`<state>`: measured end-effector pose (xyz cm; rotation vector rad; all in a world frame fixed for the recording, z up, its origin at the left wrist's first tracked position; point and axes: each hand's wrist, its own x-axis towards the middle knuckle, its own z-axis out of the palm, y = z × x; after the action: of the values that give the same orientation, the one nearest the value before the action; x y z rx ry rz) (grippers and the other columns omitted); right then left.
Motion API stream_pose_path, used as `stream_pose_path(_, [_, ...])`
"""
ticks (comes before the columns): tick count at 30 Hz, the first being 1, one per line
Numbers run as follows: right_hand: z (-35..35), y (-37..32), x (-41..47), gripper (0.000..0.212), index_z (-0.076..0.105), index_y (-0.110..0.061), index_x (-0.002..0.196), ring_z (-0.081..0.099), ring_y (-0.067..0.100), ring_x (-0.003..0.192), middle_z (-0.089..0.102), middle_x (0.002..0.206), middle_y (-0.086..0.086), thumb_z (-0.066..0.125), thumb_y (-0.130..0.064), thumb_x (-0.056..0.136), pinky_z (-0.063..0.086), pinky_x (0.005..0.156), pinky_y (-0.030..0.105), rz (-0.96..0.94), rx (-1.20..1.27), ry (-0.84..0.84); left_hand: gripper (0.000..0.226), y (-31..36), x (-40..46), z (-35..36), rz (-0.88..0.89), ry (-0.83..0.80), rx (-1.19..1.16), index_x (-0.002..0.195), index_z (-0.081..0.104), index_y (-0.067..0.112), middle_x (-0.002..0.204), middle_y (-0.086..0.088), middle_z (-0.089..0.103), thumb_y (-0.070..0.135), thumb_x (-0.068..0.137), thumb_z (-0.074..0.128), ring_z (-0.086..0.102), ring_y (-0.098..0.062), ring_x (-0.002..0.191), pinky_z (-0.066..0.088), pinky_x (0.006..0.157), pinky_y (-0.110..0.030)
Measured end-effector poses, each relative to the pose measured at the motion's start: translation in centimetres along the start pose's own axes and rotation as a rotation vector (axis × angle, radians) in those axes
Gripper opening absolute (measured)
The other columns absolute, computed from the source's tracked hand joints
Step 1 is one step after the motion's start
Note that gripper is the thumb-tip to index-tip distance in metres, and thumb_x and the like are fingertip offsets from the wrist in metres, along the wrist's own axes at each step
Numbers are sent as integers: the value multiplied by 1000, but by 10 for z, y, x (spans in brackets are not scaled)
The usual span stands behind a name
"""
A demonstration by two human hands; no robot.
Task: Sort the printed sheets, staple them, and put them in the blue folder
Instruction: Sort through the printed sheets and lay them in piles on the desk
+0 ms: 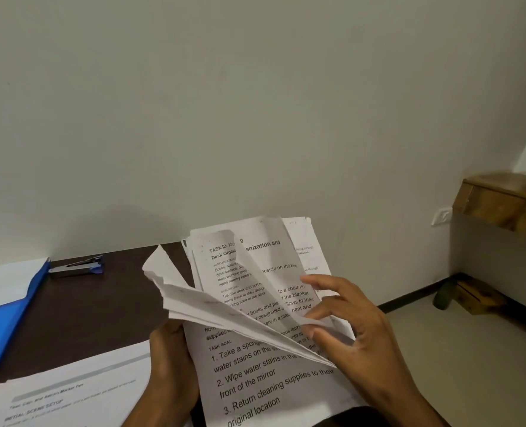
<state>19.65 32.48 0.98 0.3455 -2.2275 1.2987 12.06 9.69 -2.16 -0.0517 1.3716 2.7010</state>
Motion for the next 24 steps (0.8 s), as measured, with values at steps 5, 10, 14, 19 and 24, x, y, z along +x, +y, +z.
stream_pose_path(5, [1,3,1,24,75,-28,87,41,-2,143,47,154,-30,83,-5,85,55,84,7,-21,-81,-17,54,-2,2,-5,-3,1,-9,55,70,19,65,-13,64,15,99,38,66,-27,57,50,66,-38])
stream_pose_path(10, [2,4,2,19,76,-23,86,42,-3,143,40,159,-31,83,-6,85,60,82,14,-23,-27,6,54,-2,3,-6,-30,13,-46,58,69,17,65,-13,63,18,101,38,65,-26,55,55,51,-34])
stream_pose_path(14, [1,4,6,21,72,-39,89,47,1,142,42,159,-31,82,-21,87,62,87,22,-53,-70,22,60,1,-1,2,-60,-1,-152,53,73,17,63,-10,66,19,101,36,68,-22,52,58,47,-32])
stream_pose_path(19, [-4,11,11,38,68,-34,125,59,-2,128,53,146,-34,78,-19,92,59,87,16,34,-115,29,47,2,-3,1,-88,50,-163,68,71,13,69,-12,66,18,102,39,68,-24,54,47,70,-41])
stream_pose_path(24, [-6,20,22,44,50,-35,122,76,8,102,76,115,-16,76,-13,94,65,75,30,261,46,72,26,3,-1,-1,-86,87,-128,82,62,13,92,-22,68,23,99,46,69,-36,79,53,80,-48])
